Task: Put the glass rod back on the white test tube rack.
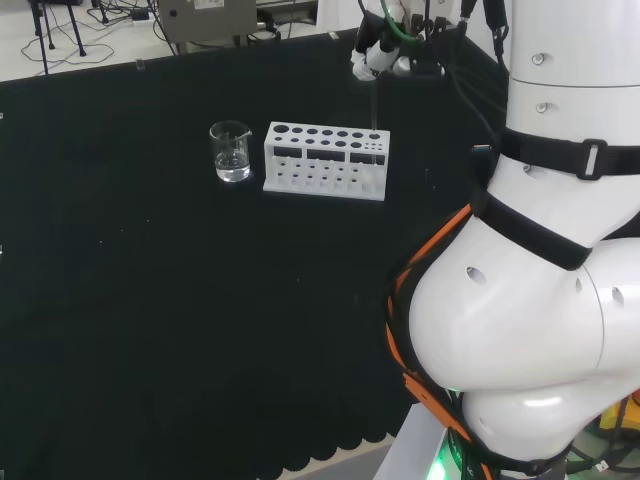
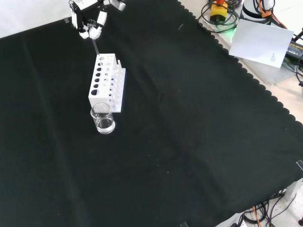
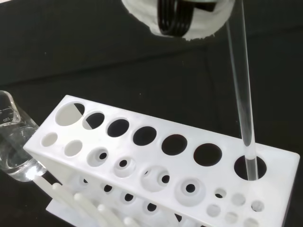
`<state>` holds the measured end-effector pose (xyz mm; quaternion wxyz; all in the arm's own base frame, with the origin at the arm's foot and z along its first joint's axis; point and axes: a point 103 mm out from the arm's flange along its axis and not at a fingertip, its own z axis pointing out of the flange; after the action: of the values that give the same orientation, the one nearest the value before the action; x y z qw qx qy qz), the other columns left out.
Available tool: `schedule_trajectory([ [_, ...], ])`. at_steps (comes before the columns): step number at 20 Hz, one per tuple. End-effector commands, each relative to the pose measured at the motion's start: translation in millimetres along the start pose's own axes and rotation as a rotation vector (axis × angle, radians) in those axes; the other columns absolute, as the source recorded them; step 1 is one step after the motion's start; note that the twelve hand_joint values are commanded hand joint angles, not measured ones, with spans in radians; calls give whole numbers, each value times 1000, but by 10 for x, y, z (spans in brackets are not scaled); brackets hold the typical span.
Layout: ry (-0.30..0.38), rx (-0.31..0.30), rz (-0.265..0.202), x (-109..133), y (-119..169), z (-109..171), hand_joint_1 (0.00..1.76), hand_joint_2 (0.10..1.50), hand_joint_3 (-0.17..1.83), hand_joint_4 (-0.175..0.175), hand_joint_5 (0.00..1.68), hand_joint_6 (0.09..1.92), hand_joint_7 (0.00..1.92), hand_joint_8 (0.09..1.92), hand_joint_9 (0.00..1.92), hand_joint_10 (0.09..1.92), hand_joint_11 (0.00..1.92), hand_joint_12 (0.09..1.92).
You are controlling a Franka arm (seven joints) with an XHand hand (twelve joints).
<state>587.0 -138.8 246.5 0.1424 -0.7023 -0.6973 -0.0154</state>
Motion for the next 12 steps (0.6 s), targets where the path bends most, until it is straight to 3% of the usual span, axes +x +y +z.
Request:
schedule_trajectory([
  [1,23,-4,12,-75,-35,12,1301,819,469,-175,1134,552,1174,1070,1700,711,1207,805],
  [5,52,-9,17,-123,-63,-27,1302,710,673,-175,1102,701,1218,1051,1744,683,1261,814],
  [8,55,-5,12,-121,-74,-44,1300,711,654,-175,1049,828,1279,875,1786,627,1354,824],
  [12,50,5,0,-99,-72,-67,1257,468,949,-175,863,911,1224,708,1824,530,1471,812],
])
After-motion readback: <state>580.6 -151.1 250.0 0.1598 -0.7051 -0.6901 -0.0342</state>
